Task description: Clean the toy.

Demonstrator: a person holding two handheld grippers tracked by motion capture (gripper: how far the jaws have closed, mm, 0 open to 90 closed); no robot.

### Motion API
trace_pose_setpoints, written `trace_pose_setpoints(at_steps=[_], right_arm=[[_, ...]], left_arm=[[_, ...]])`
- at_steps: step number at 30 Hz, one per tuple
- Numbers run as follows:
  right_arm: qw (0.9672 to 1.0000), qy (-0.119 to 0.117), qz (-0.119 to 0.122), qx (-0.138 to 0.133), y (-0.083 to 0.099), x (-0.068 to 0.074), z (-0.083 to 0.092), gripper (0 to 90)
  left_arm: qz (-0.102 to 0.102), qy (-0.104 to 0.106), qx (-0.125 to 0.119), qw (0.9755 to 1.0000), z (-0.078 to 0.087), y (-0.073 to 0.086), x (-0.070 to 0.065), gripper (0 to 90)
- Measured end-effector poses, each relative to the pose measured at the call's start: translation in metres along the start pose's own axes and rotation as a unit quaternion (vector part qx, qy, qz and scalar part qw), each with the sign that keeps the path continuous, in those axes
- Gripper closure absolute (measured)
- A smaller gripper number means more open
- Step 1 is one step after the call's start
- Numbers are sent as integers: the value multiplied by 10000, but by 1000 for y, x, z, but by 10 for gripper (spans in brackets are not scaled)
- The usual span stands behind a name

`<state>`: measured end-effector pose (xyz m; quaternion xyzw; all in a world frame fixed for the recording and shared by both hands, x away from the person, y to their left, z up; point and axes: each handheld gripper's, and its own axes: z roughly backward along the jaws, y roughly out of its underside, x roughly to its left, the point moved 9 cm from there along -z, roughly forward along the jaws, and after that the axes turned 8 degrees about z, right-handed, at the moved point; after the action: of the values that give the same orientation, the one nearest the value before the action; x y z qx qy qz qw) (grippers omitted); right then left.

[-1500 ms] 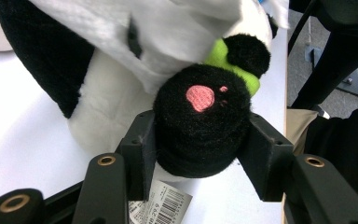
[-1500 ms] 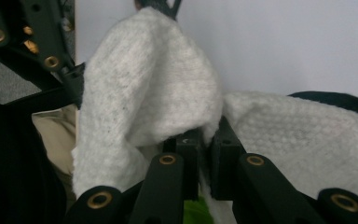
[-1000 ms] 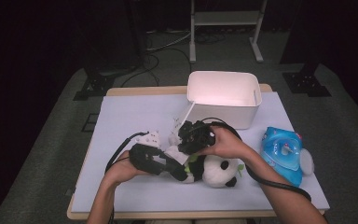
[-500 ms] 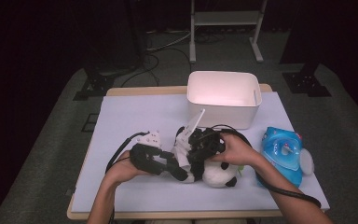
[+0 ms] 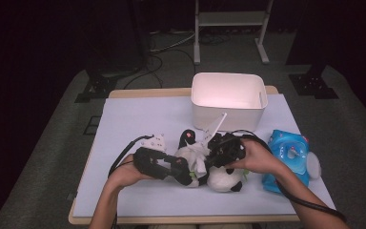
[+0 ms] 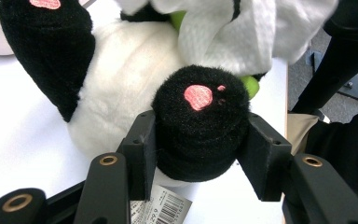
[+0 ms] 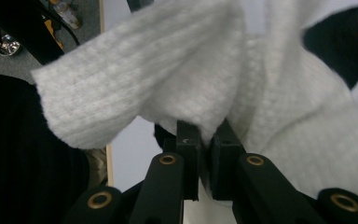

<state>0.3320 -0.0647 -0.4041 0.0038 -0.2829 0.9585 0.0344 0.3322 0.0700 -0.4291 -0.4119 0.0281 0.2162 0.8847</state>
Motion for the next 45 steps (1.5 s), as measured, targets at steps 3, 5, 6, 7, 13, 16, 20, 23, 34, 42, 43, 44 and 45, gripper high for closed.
trace_pose_setpoints(at_steps=[3,5,6,7,13,16,20,23,34,42,43,44,45], right_arm=[[9999,-25,-117,45,10,1,2,839],[9998,-40,-173,47,16,1,3,839],[9997,-48,-220,61,18,1,4,839],[9997,-67,-240,54,20,2,4,839],[9994,-75,-323,-20,29,1,10,838],[9994,-43,-333,-5,31,2,13,838],[9994,16,-352,-9,35,2,18,839],[9993,29,-381,36,40,2,21,839],[9984,230,-480,167,54,-1,32,826],[9995,291,-139,53,22,-3,28,781],[9994,299,-122,98,17,-3,26,769],[9995,306,-60,80,13,-4,25,764],[9995,292,-40,74,9,-5,23,764]], left_arm=[[-14,5,20,10000,0,0,0,502],[-15,12,26,10000,-1,0,-1,501],[-13,15,25,10000,-1,0,-1,500],[-17,16,27,10000,-1,0,-1,500],[-22,27,43,10000,-2,0,-2,499],[-24,16,44,10000,-2,0,-2,498],[-35,20,54,10000,-2,0,-2,499],[-43,13,60,10000,-3,0,-2,499],[-44,2,74,10000,-3,-1,-2,499],[-69,21,97,9999,-4,0,-2,496],[-67,21,94,9999,-4,0,-2,496],[-69,22,94,9999,-4,0,-2,496],[-68,19,90,9999,-4,0,-2,496]])
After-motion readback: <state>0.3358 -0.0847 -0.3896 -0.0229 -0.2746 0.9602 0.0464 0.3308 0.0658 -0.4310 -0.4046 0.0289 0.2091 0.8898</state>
